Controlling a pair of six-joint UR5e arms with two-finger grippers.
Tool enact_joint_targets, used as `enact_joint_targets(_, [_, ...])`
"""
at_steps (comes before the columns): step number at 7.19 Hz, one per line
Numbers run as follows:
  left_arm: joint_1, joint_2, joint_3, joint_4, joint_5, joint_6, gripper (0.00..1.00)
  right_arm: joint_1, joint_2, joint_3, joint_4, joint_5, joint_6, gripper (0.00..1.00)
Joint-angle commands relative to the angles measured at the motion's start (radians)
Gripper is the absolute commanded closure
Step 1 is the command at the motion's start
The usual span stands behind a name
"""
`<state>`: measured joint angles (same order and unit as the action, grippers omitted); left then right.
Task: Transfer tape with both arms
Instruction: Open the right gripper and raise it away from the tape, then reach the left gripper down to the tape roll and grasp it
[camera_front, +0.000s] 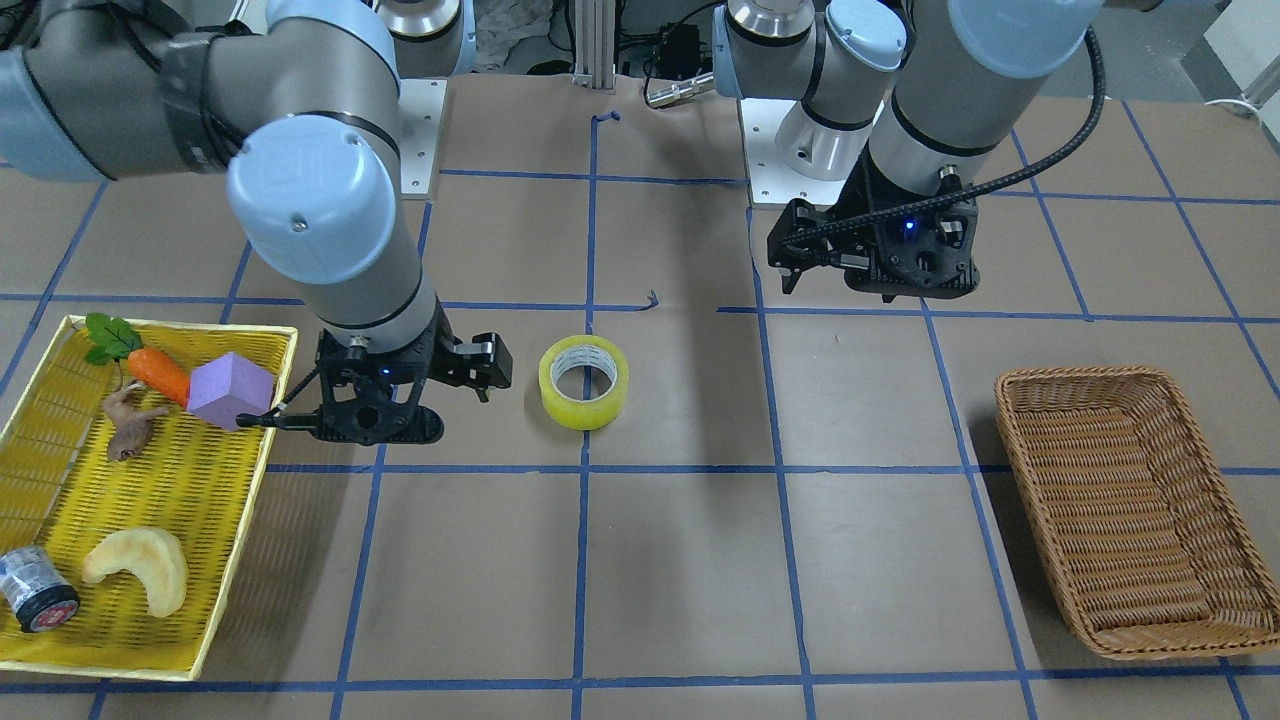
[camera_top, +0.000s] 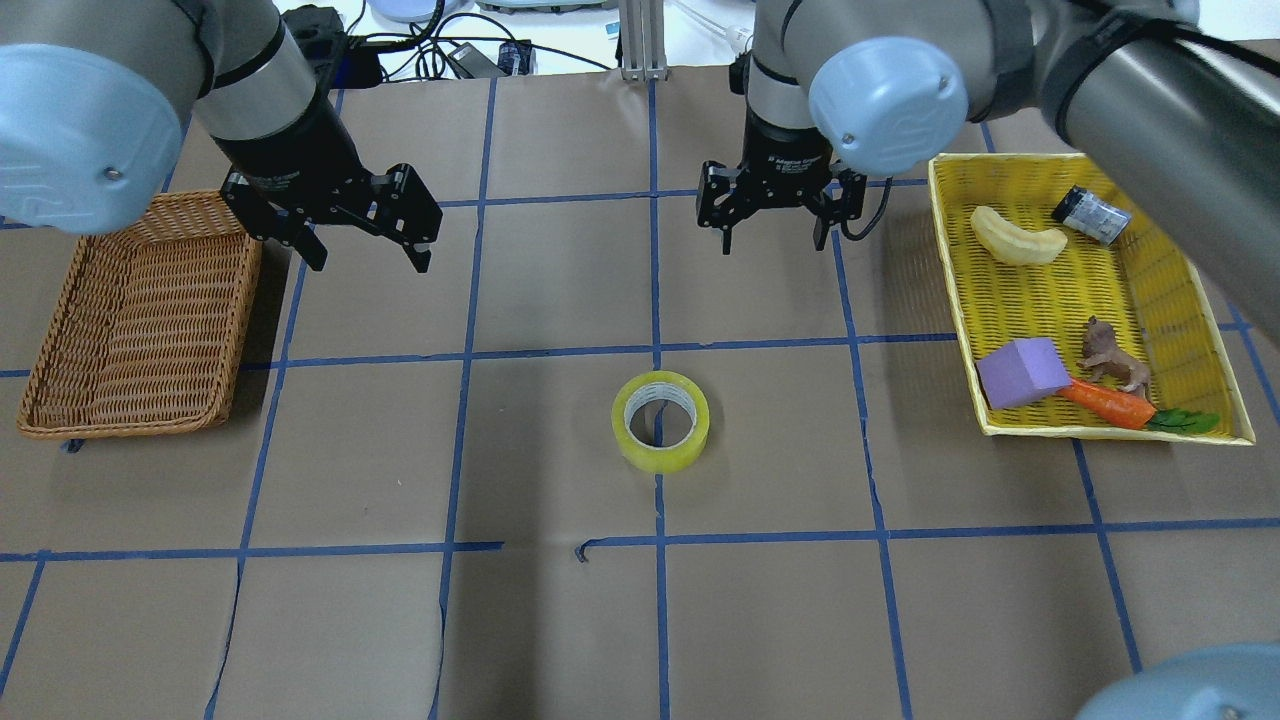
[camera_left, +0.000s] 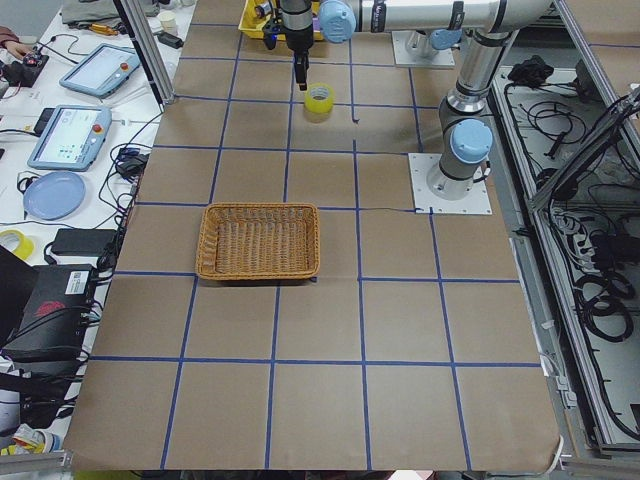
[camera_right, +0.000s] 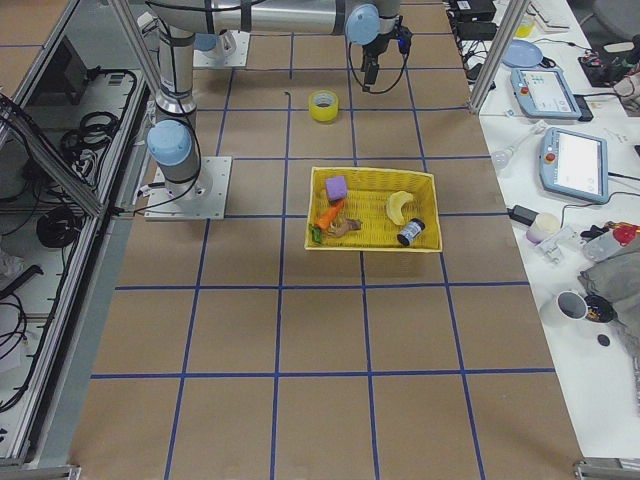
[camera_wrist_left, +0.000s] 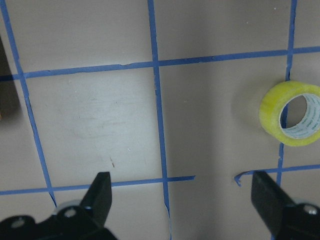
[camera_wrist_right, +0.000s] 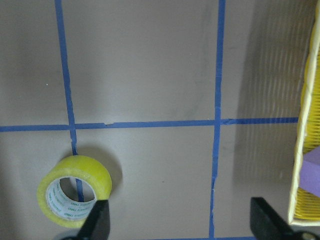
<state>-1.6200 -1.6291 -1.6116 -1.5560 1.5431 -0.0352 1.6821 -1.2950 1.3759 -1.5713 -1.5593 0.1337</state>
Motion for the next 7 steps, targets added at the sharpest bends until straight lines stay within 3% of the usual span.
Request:
enact_joint_targets(1, [-0.091,-0.006,-0.010,0.034,-0.003,-0.125,0.00,-0.051,-0.119,0.006,0.013,0.002,-0.093,0.00])
enact_joint_targets(2, [-0.153,-0.030,-0.023,0.083,-0.005,-0.181,0.00,-0.059,-0.128,0.008,0.001,-0.001,-0.182,0.00])
enact_joint_targets(4, [-0.248,-0.081,-0.117,0.262,-0.026,-0.288,0.00,-0.065,-0.155,0.020,-0.025,-0.001,-0.180,0.00])
enact_joint_targets(7, [-0.273,-0.155,-0.226,0.494,-0.043,-0.292,0.00,-0.064,-0.156,0.020,-0.039,-0.007,-0.180,0.00])
